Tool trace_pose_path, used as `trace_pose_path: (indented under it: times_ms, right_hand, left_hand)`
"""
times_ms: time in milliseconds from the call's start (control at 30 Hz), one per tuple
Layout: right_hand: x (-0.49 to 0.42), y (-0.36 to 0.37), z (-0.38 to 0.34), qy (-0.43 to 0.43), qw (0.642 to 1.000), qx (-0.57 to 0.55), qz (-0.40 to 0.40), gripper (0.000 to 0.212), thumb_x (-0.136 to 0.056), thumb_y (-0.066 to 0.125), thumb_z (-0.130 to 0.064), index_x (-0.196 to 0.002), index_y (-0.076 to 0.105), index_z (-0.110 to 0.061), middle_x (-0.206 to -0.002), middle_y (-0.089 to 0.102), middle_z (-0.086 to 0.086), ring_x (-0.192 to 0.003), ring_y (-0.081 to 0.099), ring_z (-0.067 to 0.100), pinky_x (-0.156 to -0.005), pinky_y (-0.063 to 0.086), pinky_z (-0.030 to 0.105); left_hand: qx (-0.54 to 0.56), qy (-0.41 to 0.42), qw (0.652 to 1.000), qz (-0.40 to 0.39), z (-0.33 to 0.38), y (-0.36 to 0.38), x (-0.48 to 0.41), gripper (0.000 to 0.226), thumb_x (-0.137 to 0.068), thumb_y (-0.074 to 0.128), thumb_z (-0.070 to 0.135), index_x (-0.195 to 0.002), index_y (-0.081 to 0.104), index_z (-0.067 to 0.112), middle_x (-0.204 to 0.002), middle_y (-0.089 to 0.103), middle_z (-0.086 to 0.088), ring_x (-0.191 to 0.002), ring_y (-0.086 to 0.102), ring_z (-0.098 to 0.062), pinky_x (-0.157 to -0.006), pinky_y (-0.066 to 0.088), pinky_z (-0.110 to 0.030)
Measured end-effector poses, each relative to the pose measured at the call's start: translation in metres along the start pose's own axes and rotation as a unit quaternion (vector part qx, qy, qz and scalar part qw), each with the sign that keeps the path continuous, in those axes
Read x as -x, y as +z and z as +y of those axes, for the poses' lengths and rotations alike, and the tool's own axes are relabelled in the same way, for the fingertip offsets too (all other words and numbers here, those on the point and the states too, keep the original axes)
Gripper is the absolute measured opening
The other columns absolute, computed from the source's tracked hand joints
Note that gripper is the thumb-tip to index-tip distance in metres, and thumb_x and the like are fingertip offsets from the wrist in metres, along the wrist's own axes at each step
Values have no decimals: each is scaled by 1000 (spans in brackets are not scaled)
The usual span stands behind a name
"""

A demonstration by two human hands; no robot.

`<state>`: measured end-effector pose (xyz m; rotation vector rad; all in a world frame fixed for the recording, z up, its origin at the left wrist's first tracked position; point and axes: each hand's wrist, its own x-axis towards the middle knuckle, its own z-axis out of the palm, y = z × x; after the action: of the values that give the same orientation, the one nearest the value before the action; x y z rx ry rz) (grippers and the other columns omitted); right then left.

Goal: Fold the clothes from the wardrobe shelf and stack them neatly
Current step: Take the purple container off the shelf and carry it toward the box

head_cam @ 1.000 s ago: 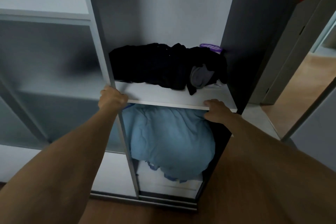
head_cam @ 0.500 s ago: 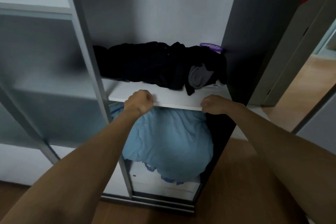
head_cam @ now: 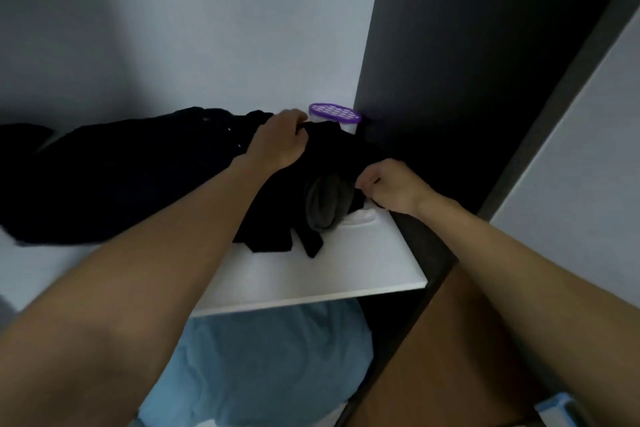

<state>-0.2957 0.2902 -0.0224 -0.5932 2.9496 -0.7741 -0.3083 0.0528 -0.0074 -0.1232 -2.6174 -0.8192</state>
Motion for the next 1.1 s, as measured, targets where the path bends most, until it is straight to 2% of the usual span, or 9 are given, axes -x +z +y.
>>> trace_pose_path:
  times_ms: [233, 433, 533, 667, 767, 867, 967, 1033, 1100]
  right_hand:
    - [-80, -8, -7, 58, 968, -86, 229, 20, -89, 58, -15, -98, 74, -26, -99, 72, -7, -96, 67, 15, -90, 54, 34]
    - [-147, -4, -15, 154, 944, -207, 204, 13, -88, 62, -10, -98, 61, -19, -94, 61, -1, -87, 59, 14, -80, 48, 25]
    - [-174, 2, -12, 208, 923, -274, 172, 10, -89, 62, -15, -98, 62, -13, -88, 64, 2, -70, 58, 9, -53, 44, 20]
    - [-207, 3, -4, 271, 888, -338, 153, 13, -91, 60, -23, -82, 58, -15, -77, 57, -5, -67, 50, 7, -52, 37, 23]
    - [-226, 8, 0, 295, 890, -334, 93, 20, -92, 62, -22, -74, 55, -20, -70, 56, -5, -54, 54, 8, -42, 36, 20]
    - [-240, 18, 0, 285, 868, -397, 89, 4, -93, 62, -7, -95, 63, -10, -70, 58, 4, -32, 55, 5, -30, 34, 12]
    - [-252, 27, 8, 276, 857, -420, 113, 25, -91, 64, -5, -116, 64, -2, -82, 66, 11, -47, 62, 14, -37, 43, 16]
    - [-257, 34, 14, 267, 857, -418, 137, 18, -92, 66, -7, -109, 65, -1, -94, 69, 16, -66, 65, 21, -53, 55, 26]
    - [-259, 40, 21, 259, 850, -425, 173, 3, -93, 65, -7, -95, 62, -7, -96, 70, 15, -69, 65, 19, -59, 57, 27]
  left_hand:
    - [-53, 36, 981, -185, -26, 49, -76, 29, -94, 51, 30, -114, 66, 16, -119, 67, -9, -108, 63, -28, -94, 49, -35]
    - [-13, 32, 973, -230, -43, 68, -114, 21, -83, 58, 34, -80, 64, 14, -90, 70, -1, -87, 66, -26, -76, 50, -32]
    - [25, 5, 984, -175, -52, 78, -141, 19, -84, 59, 26, -77, 69, 11, -88, 72, -3, -88, 67, -24, -79, 52, -32]
    - [136, -102, 981, -91, -69, 94, -178, 11, -83, 65, 15, -74, 62, 11, -74, 66, -3, -83, 66, -27, -70, 47, -26]
    - [194, -149, 966, -81, -81, 99, -199, 28, -81, 74, 22, -103, 69, 6, -85, 64, -1, -76, 59, -16, -62, 40, -21]
    - [240, -171, 949, -108, -85, 105, -212, 41, -89, 70, 29, -123, 66, 9, -103, 66, -2, -81, 59, -13, -60, 40, -13]
    - [310, -189, 924, -118, -87, 117, -220, 41, -91, 67, 26, -129, 61, 12, -118, 68, -5, -80, 64, -11, -60, 48, -11]
    - [338, -187, 916, -109, -91, 126, -222, 46, -90, 69, 22, -132, 58, 10, -125, 67, -9, -98, 67, -18, -79, 53, -22]
    - [361, -183, 909, -102, -93, 128, -222, 48, -89, 68, 18, -135, 56, 9, -126, 66, -11, -105, 66, -21, -79, 52, -25]
